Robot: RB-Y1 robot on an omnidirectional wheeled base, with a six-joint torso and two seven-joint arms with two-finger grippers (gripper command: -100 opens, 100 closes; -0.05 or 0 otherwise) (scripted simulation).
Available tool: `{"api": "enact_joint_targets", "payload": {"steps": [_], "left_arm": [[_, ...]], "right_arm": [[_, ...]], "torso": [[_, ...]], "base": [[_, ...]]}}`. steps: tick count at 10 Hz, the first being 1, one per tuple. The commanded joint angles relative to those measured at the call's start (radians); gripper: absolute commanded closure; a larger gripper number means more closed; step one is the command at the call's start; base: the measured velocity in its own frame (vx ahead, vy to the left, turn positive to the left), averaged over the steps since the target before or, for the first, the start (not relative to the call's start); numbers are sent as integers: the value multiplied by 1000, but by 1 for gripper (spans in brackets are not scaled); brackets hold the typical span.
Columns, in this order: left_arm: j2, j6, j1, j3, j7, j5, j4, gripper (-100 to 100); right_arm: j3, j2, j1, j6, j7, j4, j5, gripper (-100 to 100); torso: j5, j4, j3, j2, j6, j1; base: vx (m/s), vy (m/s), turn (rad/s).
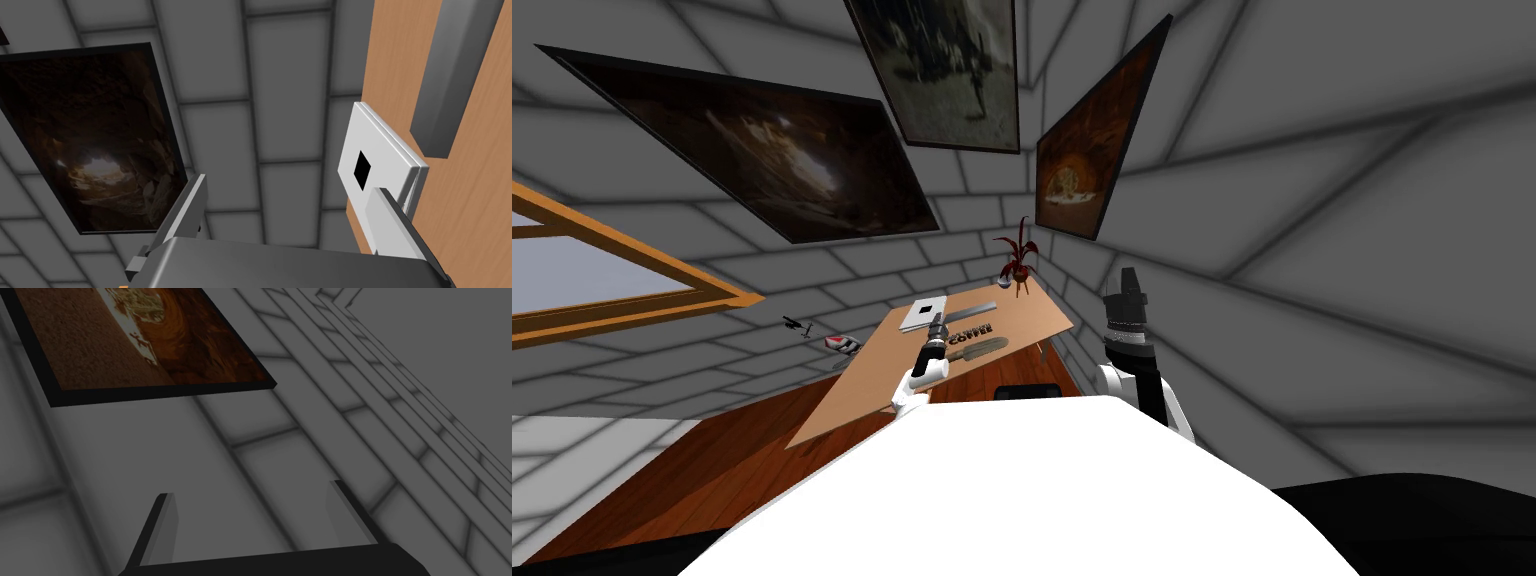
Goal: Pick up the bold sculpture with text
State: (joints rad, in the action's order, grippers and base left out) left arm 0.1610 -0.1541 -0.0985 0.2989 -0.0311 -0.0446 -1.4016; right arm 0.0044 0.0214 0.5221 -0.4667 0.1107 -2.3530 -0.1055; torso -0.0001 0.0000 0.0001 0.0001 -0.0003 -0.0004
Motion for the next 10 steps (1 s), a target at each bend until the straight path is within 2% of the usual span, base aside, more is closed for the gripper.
{"api": "enact_joint_targets", "payload": {"steps": [1, 2, 3, 5, 6, 8, 9, 10], "left_arm": [[-3, 8, 16, 9, 2, 2, 31, -100], [-7, 18, 36, 24, 1, 3, 66, -100], [-7, 18, 36, 24, 1, 3, 78, -100], [-16, 37, 77, 53, 1, 4, 153, -100], [-16, 37, 77, 53, 1, 4, 169, -100], [-24, 56, 116, 81, 0, 6, 242, -100], [-24, 56, 116, 81, 0, 6, 257, -100], [-27, 65, 135, 94, 0, 7, 293, -100]], "right_arm": [[0, 0, 0, 0, 0, 0, 0, 0], [0, 0, 0, 0, 0, 0, 0, 0], [0, 0, 0, 0, 0, 0, 0, 0], [0, 0, 0, 0, 0, 0, 0, 0], [0, 0, 0, 0, 0, 0, 0, 0], [0, 0, 0, 0, 0, 0, 0, 0], [0, 0, 0, 0, 0, 0, 0, 0], [0, 0, 0, 0, 0, 0, 0, 0]], "torso": [[0, 0, 0, 0, 0, 0], [0, 0, 0, 0, 0, 0], [0, 0, 0, 0, 0, 0], [0, 0, 0, 0, 0, 0], [0, 0, 0, 0, 0, 0], [0, 0, 0, 0, 0, 0], [0, 0, 0, 0, 0, 0], [0, 0, 0, 0, 0, 0]], "base": [[-2, -5, -33], [-1, -9, -65], [-1, -6, -42], [-3, -11, -90], [-1, -8, -47], [-2, -10, -90], [-4, -9, -32], [-3, -12, -62]]}}
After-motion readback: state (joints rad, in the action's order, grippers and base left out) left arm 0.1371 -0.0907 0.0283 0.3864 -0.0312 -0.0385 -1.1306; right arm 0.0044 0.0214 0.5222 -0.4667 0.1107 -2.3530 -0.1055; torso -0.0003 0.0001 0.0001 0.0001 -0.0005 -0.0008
